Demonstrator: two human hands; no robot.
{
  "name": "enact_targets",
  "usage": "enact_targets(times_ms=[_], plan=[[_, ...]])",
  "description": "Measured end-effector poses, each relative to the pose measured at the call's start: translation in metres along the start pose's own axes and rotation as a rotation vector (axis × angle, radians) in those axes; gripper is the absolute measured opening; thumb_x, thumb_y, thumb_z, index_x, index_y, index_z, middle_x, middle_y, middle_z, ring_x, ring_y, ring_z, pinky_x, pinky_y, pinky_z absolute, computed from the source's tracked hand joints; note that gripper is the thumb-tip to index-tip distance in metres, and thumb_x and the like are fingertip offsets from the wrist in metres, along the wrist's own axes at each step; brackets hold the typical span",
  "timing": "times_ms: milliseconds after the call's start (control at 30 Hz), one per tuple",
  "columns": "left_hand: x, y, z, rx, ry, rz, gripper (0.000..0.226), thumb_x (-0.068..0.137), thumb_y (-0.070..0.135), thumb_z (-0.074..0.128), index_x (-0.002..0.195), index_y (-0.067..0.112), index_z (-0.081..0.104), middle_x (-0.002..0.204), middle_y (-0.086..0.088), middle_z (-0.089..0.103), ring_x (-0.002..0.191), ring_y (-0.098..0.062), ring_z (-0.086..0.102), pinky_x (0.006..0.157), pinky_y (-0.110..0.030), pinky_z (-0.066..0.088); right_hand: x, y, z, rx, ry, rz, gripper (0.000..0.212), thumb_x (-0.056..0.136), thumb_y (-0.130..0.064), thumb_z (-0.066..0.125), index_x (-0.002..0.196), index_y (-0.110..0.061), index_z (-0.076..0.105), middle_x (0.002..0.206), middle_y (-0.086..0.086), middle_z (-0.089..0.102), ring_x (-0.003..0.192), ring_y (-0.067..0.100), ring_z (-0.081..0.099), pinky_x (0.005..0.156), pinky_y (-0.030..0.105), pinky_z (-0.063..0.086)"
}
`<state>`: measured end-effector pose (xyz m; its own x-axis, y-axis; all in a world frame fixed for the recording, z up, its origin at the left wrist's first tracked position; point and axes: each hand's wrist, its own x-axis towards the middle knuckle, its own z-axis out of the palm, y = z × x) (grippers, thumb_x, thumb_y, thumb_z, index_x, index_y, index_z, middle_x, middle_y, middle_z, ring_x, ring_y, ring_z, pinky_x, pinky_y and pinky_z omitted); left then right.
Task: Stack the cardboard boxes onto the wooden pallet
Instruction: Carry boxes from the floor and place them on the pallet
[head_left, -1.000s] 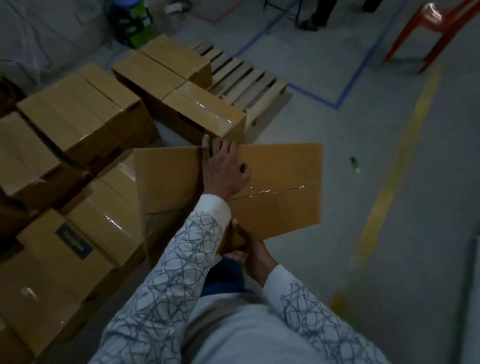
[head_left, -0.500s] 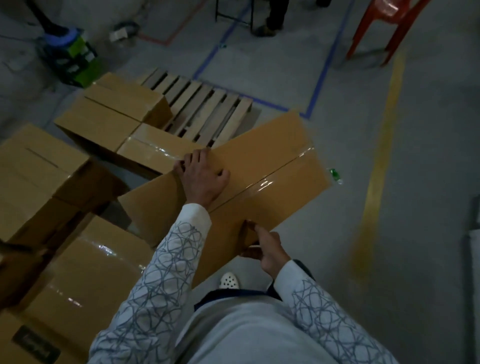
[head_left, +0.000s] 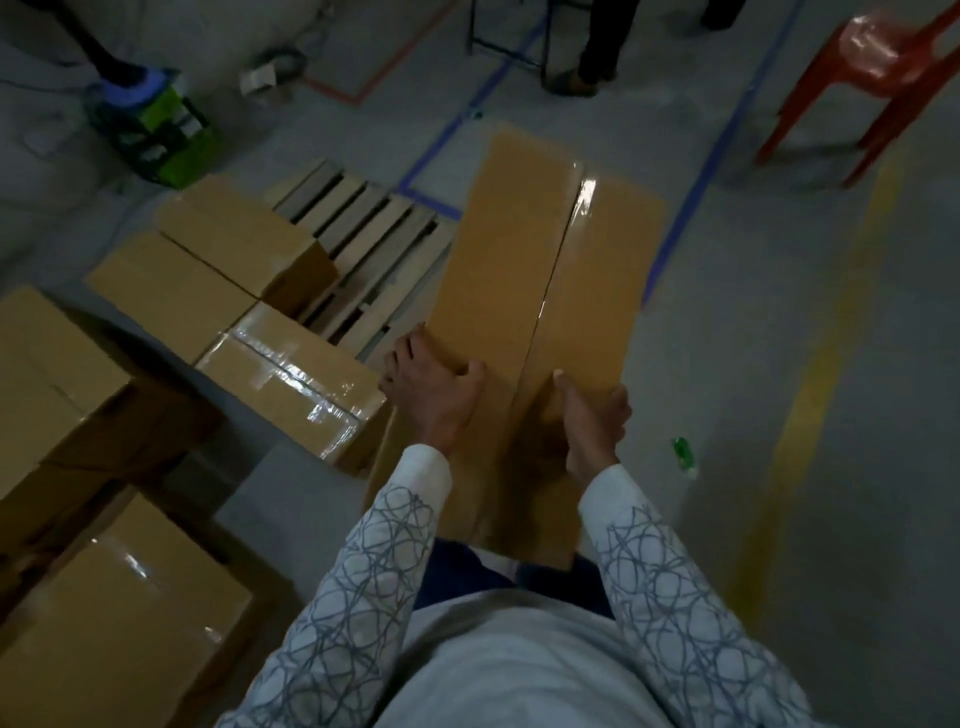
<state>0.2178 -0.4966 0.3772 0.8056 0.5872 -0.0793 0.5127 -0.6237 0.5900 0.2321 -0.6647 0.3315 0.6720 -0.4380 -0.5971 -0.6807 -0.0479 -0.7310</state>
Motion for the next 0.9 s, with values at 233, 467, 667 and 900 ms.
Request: enact_targets(times_ms=[233, 467, 667, 900], plan=[[0.088, 0.024, 0.012, -0.205, 0.09, -0.335, 0.081, 0.079, 0.045, 0.075, 0.146, 0.016, 0.041, 0.144, -0.009, 0.046, 0.136, -0.031, 0.039, 0.114, -0.053, 0.034, 0.084, -0.133, 0.09, -0.408, -0.043, -0.288, 0.096, 0.084, -0.062, 0.071, 0.157, -0.02, 0.026, 0.161, 0.008, 0.033, 0.144, 0.037, 0.032, 0.113, 0.062, 0.024], [0.191, 0.002, 0.028, -0.264, 0.135, -0.561, 0.075, 0.075, 0.044, 0.077, 0.14, 0.019, 0.05, 0.131, -0.006, 0.056, 0.121, -0.029, 0.053, 0.103, -0.046, 0.046, 0.138, -0.203, 0.213, -0.606, -0.214, -0.368, 0.097, 0.082, -0.064, 0.072, 0.157, -0.019, 0.029, 0.161, 0.009, 0.034, 0.144, 0.038, 0.031, 0.113, 0.061, 0.022], [0.275, 0.008, 0.014, -0.342, 0.205, -0.697, 0.064, 0.077, 0.039, 0.078, 0.133, 0.02, 0.054, 0.125, -0.002, 0.057, 0.115, -0.026, 0.055, 0.093, -0.039, 0.048, 0.161, -0.258, 0.302, -0.687, -0.328, -0.438, 0.1, 0.082, -0.062, 0.074, 0.16, -0.019, 0.026, 0.165, 0.006, 0.028, 0.148, 0.036, 0.027, 0.113, 0.062, 0.02], [0.367, -0.031, 0.023, -0.485, 0.172, -0.837, 0.063, 0.08, 0.034, 0.079, 0.136, 0.021, 0.054, 0.13, -0.001, 0.058, 0.116, -0.024, 0.056, 0.096, -0.039, 0.049, 0.206, -0.274, 0.401, -0.726, -0.475, -0.425, 0.099, 0.082, -0.058, 0.078, 0.16, -0.023, 0.026, 0.165, 0.002, 0.026, 0.151, 0.033, 0.023, 0.115, 0.067, 0.018]])
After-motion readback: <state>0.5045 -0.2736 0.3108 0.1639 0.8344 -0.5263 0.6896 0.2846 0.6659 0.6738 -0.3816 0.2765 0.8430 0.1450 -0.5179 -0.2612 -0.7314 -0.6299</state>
